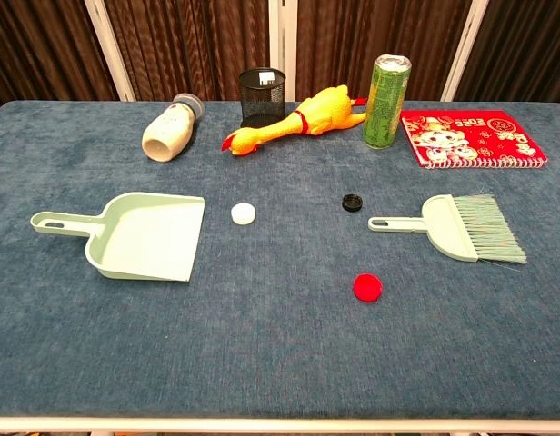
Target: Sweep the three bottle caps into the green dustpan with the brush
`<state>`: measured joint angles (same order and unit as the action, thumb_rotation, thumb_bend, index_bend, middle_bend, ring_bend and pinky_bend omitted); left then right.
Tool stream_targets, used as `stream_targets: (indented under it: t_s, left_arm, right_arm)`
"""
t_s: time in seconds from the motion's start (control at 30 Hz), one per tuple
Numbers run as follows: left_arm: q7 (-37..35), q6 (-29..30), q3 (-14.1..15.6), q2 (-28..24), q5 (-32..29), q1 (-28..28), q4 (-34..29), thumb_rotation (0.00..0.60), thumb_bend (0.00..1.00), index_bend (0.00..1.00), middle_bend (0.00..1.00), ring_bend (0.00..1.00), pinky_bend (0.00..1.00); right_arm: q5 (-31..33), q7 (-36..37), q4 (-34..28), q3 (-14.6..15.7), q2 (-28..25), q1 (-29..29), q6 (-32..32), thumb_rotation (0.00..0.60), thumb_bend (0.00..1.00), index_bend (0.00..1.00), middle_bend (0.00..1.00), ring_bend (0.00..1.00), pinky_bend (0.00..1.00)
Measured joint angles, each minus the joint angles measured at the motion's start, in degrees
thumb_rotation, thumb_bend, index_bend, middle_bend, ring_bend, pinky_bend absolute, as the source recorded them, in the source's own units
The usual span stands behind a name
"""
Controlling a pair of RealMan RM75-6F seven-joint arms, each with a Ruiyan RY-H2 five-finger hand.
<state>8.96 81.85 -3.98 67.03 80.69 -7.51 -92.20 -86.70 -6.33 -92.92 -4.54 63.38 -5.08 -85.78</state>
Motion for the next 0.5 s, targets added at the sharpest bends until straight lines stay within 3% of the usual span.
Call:
stream_targets:
  t_s: [0.5]
  left_arm:
    - [0.18, -0.63, -0.1, -0.5, 0.08, -0.64, -0.54, 0.6, 0.0, 0.19, 0.18, 0.1, 0.09]
  right_arm:
    - [-1.31, 1.85, -0.51, 0.59, -0.62, -1.19, 2.18, 0.6, 0.25, 0.15, 0.3, 0.09, 0.18]
